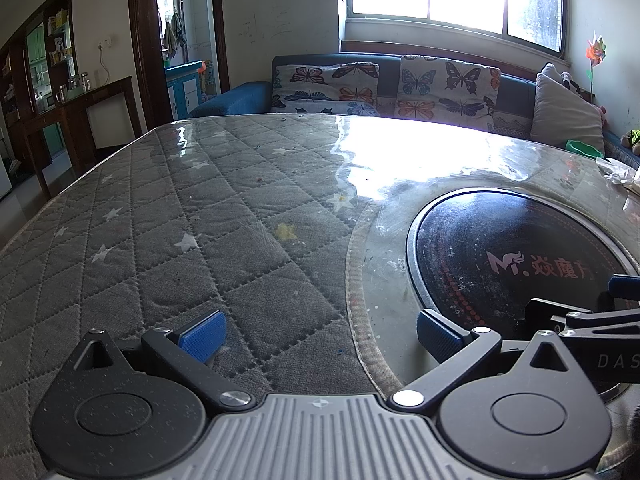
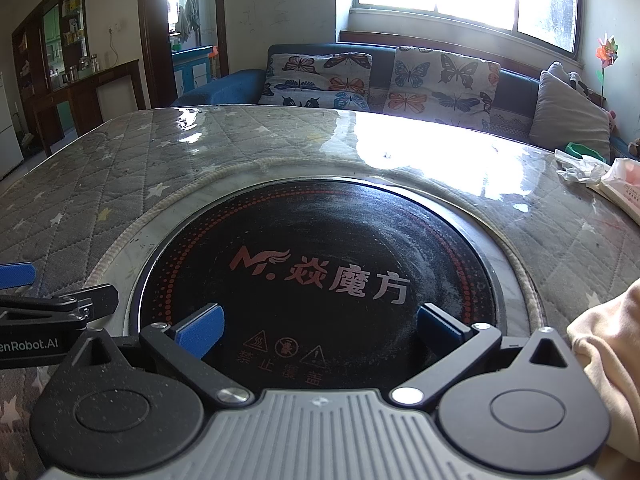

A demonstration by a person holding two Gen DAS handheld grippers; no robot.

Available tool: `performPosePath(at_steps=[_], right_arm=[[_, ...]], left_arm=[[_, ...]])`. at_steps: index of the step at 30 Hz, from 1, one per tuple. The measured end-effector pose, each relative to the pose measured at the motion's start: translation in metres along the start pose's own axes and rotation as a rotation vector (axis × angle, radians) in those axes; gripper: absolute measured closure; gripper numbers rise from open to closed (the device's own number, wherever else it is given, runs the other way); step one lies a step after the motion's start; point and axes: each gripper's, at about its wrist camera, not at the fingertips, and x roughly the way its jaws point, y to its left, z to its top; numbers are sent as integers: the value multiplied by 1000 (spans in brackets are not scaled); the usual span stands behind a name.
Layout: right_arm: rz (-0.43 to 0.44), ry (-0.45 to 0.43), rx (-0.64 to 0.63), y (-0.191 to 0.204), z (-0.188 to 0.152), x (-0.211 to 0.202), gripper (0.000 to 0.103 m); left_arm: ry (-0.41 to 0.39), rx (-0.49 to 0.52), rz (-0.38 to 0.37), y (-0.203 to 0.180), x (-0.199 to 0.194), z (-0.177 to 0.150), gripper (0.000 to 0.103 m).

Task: Fold clothes
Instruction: 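Move both tools toward the crumpled cream sweatshirt on the table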

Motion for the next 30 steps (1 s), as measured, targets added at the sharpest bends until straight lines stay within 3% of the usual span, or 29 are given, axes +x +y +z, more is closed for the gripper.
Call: performPosePath(at_steps=[8,13,22,30], right_arm=[[23,-4,-34,-2,-1,-9,0],[46,-36,-61,-4,-1,-35,0],[91,-62,-65,-23,0,-85,0],[48,-57,-38,-42,-15,-116,0]], left_arm=[[32,-4,-12,1,2,3,0],[29,-6,-13,-8,-6,6,0],[24,29,-78,-44,-37,7,0],[27,63,-118,-72,-57,1,0]])
